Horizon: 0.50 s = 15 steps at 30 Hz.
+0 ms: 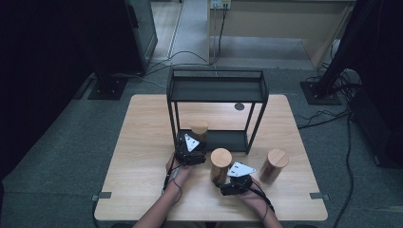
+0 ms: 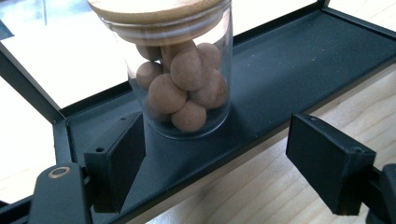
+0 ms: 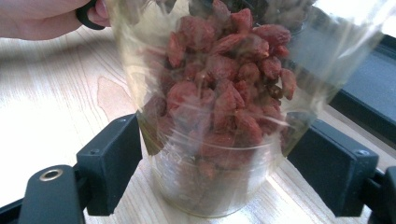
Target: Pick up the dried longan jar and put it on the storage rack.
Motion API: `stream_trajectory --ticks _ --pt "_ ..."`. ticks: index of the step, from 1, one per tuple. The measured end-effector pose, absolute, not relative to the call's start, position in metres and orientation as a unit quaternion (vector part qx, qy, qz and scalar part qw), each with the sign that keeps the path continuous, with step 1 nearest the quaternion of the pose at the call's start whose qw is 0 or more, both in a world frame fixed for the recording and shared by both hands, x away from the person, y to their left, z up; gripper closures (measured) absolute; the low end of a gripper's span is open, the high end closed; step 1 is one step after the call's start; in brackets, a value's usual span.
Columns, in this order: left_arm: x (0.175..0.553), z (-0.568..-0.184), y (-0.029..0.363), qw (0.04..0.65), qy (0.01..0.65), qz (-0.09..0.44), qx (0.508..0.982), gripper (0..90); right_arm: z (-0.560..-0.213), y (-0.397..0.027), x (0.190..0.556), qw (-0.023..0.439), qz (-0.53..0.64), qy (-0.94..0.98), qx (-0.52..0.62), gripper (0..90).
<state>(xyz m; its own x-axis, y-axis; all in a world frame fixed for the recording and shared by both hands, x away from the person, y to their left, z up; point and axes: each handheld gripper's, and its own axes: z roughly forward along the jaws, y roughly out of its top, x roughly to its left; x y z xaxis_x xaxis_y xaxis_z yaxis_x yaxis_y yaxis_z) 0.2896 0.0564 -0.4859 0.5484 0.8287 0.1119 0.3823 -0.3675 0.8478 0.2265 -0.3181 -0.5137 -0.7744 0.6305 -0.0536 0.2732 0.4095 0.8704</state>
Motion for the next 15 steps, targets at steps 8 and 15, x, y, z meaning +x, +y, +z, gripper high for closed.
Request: stream_trajectory --ticks 8,15 --pt "0.287 -0.488 0.063 0.411 0.381 0.271 0.783 20.0 -0.514 -0.318 0.226 0.191 0.468 0.817 0.277 17.9" --pt "0.286 -0.495 0.071 0.418 0.376 0.263 0.785 19.9 -0.514 -0.318 0.226 0.192 0.468 0.817 0.277 17.9"
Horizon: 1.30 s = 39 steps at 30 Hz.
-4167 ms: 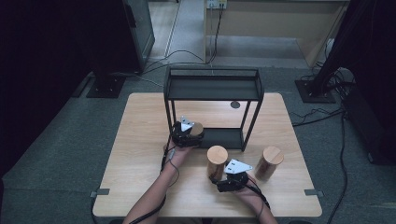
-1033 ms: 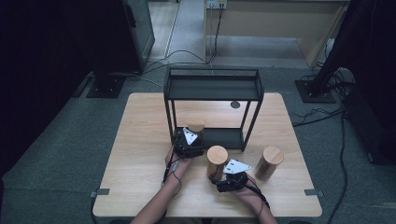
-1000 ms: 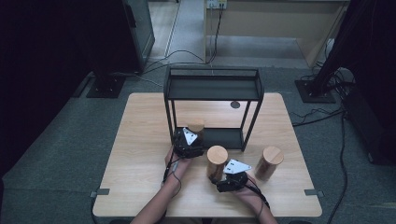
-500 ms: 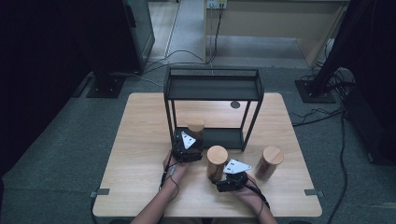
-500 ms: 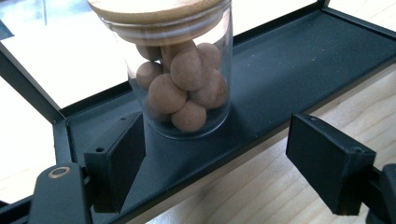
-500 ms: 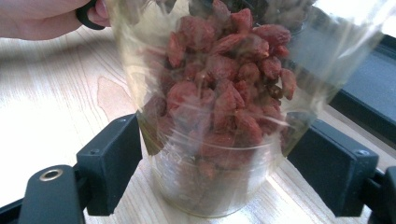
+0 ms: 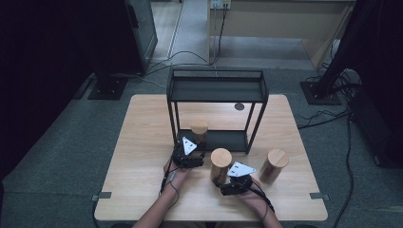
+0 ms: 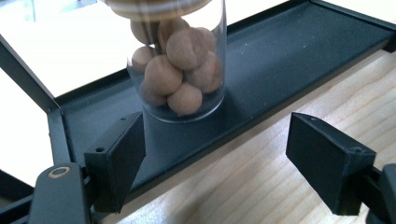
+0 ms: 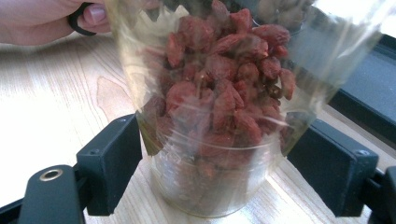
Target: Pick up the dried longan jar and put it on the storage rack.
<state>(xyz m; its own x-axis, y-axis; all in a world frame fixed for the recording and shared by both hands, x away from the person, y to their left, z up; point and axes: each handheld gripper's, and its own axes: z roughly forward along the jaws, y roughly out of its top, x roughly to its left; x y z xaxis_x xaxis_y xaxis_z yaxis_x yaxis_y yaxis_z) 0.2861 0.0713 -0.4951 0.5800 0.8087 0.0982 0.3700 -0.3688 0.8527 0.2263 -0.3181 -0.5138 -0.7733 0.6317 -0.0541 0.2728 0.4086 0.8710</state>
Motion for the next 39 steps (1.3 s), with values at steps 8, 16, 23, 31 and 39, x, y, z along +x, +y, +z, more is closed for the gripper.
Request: stream_trajectory --ticks 8,16,23,31,39 --pt "0.288 -0.500 0.081 0.423 0.377 0.251 0.785 20.0 -0.514 -0.318 0.226 0.192 0.468 0.817 0.277 17.9" --pt "0.289 -0.503 0.088 0.432 0.373 0.236 0.787 19.9 -0.514 -0.318 0.226 0.192 0.468 0.817 0.277 17.9" --pt "0.287 -0.505 0.090 0.431 0.368 0.236 0.790 19.9 -0.514 -0.318 0.226 0.193 0.467 0.817 0.277 17.9" --pt "0.283 -0.506 0.092 0.432 0.357 0.232 0.795 20.0 -0.514 -0.318 0.226 0.193 0.468 0.817 0.277 17.9" --pt "0.280 -0.505 0.096 0.429 0.356 0.228 0.799 19.9 -0.514 -0.317 0.226 0.194 0.467 0.817 0.277 18.0"
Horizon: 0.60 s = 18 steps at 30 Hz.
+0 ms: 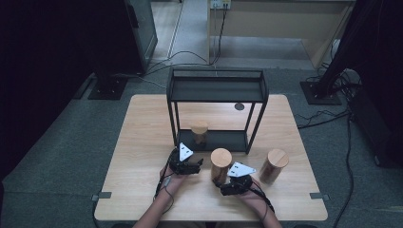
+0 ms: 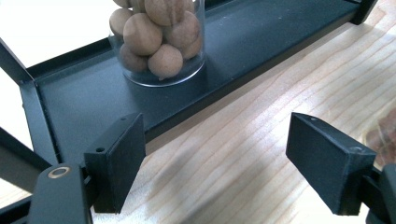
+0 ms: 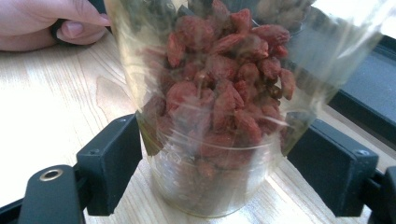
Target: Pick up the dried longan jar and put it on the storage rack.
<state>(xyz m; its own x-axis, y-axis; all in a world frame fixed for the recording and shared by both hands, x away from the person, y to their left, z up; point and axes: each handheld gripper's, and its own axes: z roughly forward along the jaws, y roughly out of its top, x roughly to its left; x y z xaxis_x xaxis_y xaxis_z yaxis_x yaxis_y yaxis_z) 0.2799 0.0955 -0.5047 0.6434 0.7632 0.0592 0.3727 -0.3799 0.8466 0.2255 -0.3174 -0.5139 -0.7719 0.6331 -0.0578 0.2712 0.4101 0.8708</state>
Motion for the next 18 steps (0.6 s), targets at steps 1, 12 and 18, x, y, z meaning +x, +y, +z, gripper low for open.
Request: stream_trajectory --ticks 1,12,18 --pt "0.279 -0.505 0.096 0.430 0.357 0.227 0.798 20.0 -0.514 -0.317 0.225 0.194 0.467 0.817 0.277 17.9" --pt "0.274 -0.504 0.103 0.429 0.354 0.224 0.800 20.0 -0.514 -0.318 0.225 0.195 0.468 0.816 0.277 17.9" --pt "0.269 -0.505 0.108 0.432 0.353 0.223 0.799 20.0 -0.514 -0.317 0.225 0.195 0.468 0.816 0.277 17.9"
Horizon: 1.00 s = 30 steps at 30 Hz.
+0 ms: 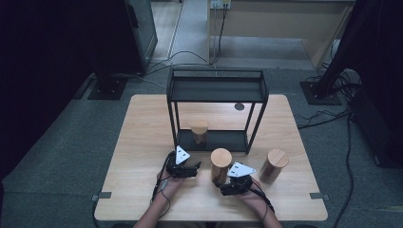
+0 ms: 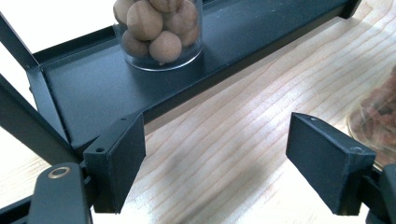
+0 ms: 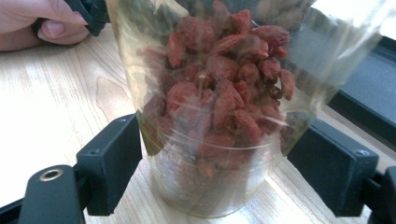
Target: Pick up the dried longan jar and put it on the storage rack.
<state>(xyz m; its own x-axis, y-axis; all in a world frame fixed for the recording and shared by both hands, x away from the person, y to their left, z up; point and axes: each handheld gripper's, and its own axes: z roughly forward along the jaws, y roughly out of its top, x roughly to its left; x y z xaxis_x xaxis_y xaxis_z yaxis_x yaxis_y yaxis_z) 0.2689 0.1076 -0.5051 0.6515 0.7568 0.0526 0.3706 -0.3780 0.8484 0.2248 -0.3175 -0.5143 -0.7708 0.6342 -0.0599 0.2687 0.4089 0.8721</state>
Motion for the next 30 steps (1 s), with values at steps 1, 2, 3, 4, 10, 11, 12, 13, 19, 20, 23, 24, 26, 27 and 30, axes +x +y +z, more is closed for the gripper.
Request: stream_trajectory --ticks 1,2,3,4,10,11,12,13,19,20,23,24,26,27,30 --pt "0.268 -0.505 0.108 0.432 0.352 0.224 0.799 19.9 -0.514 -0.318 0.225 0.195 0.468 0.816 0.277 17.9" --pt "0.268 -0.505 0.108 0.432 0.352 0.224 0.800 20.0 -0.514 -0.318 0.225 0.195 0.468 0.816 0.277 18.0" --pt "0.267 -0.505 0.109 0.432 0.351 0.224 0.800 20.0 -0.514 -0.318 0.225 0.195 0.468 0.816 0.277 18.0" --pt "0.267 -0.505 0.109 0.432 0.351 0.224 0.800 20.0 -0.514 -0.318 0.225 0.194 0.469 0.816 0.277 18.0" --pt "0.264 -0.505 0.112 0.432 0.349 0.225 0.800 20.0 -0.514 -0.318 0.225 0.194 0.468 0.816 0.277 17.9" --pt "0.263 -0.505 0.112 0.433 0.348 0.226 0.800 20.0 -0.514 -0.318 0.225 0.194 0.468 0.816 0.277 17.9" --pt "0.263 -0.505 0.113 0.433 0.350 0.225 0.800 20.0 -0.514 -0.318 0.225 0.194 0.468 0.816 0.277 17.9" --pt "0.262 -0.505 0.114 0.433 0.350 0.224 0.800 20.0 -0.514 -0.318 0.226 0.193 0.469 0.816 0.278 17.9" --pt "0.259 -0.505 0.117 0.434 0.349 0.221 0.800 19.9 -0.514 -0.318 0.226 0.193 0.469 0.816 0.278 17.9" --pt "0.259 -0.506 0.118 0.435 0.349 0.221 0.800 19.9 -0.514 -0.318 0.226 0.192 0.469 0.815 0.279 18.0" --pt "0.257 -0.506 0.120 0.436 0.349 0.220 0.800 19.9 -0.514 -0.319 0.226 0.192 0.470 0.815 0.280 17.9" --pt "0.256 -0.506 0.120 0.436 0.349 0.220 0.800 20.0 -0.514 -0.319 0.225 0.192 0.470 0.815 0.280 17.9" --pt "0.254 -0.506 0.122 0.437 0.351 0.219 0.799 19.9 -0.514 -0.319 0.225 0.192 0.470 0.815 0.280 17.9" --pt "0.254 -0.506 0.124 0.439 0.351 0.218 0.798 20.0 -0.514 -0.319 0.225 0.192 0.470 0.815 0.280 18.0" --pt "0.251 -0.506 0.127 0.442 0.355 0.216 0.795 19.9 -0.514 -0.319 0.226 0.191 0.470 0.815 0.281 17.9"
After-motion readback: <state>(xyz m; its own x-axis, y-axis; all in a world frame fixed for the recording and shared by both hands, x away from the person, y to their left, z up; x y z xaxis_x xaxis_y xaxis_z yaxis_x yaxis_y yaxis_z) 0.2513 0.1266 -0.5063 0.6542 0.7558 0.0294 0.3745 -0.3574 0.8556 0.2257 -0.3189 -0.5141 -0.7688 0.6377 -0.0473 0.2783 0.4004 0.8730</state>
